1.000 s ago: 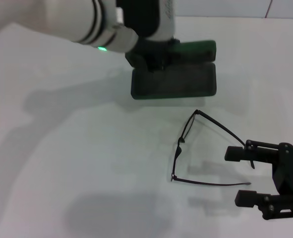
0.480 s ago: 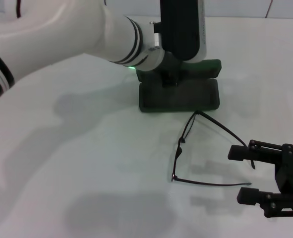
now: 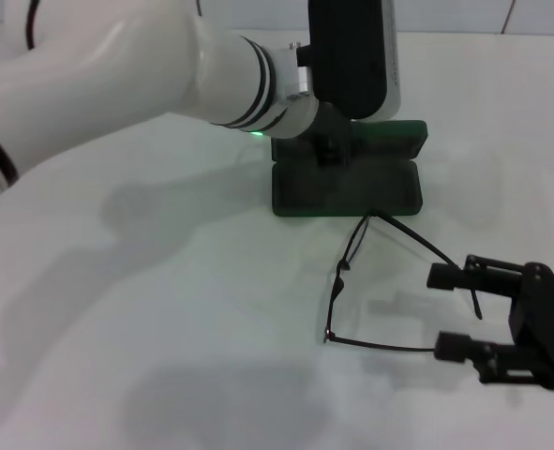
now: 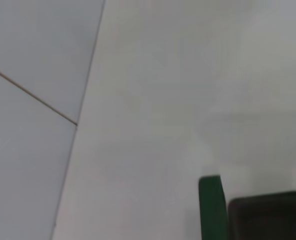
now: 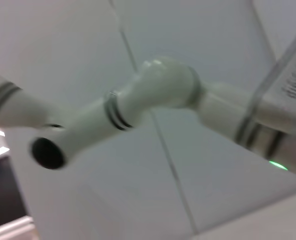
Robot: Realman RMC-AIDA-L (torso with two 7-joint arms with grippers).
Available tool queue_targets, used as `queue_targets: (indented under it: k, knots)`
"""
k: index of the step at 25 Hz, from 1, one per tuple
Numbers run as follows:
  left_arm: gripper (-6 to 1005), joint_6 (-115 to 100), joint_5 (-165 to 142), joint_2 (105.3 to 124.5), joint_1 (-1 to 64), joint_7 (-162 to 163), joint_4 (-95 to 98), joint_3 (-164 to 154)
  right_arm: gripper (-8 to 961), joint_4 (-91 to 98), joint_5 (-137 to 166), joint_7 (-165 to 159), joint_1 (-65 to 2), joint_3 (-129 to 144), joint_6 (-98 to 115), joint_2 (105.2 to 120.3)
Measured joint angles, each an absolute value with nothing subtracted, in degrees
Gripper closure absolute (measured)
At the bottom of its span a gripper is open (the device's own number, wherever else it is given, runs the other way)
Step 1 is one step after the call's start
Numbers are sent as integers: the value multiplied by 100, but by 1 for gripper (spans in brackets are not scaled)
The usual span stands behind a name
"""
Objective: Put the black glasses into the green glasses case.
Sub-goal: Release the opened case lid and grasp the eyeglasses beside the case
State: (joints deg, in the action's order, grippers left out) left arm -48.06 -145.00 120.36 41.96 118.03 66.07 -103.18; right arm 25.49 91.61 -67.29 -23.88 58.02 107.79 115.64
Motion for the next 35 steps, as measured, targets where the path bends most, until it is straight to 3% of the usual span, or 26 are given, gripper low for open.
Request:
queue_targets:
  k: [7, 11, 18, 23, 28, 35]
  knots:
    - [529, -4809, -14463, 12024, 3519, 11925, 7625, -10154, 194, 3342, 9204, -6568, -2415, 5853, 10075, 11533]
    - [419, -4727, -13225, 11995, 2559, 12389, 8933, -9379, 195, 4400, 9719, -6781, -2627, 5933, 9678, 11535]
    - [435, -5226, -8512, 11982, 930, 9593, 8794, -8428, 195, 5156, 11407, -7760, -3987, 6026, 9545, 11465]
    - [437, -6648, -6541, 11984, 161, 7463, 7526, -8224, 195, 5030, 13109, -8344, -5323, 6526, 9361, 11569]
    - [481, -8456, -5700, 11982, 157, 6418, 5432, -7581, 196, 5113, 13479, -8746, -6051, 7809, 8882, 11592]
    - [593, -10104, -5909, 11856, 440, 5046, 2968, -6626, 196, 5194, 13427, -8843, -6488, 9404, 8285, 11617]
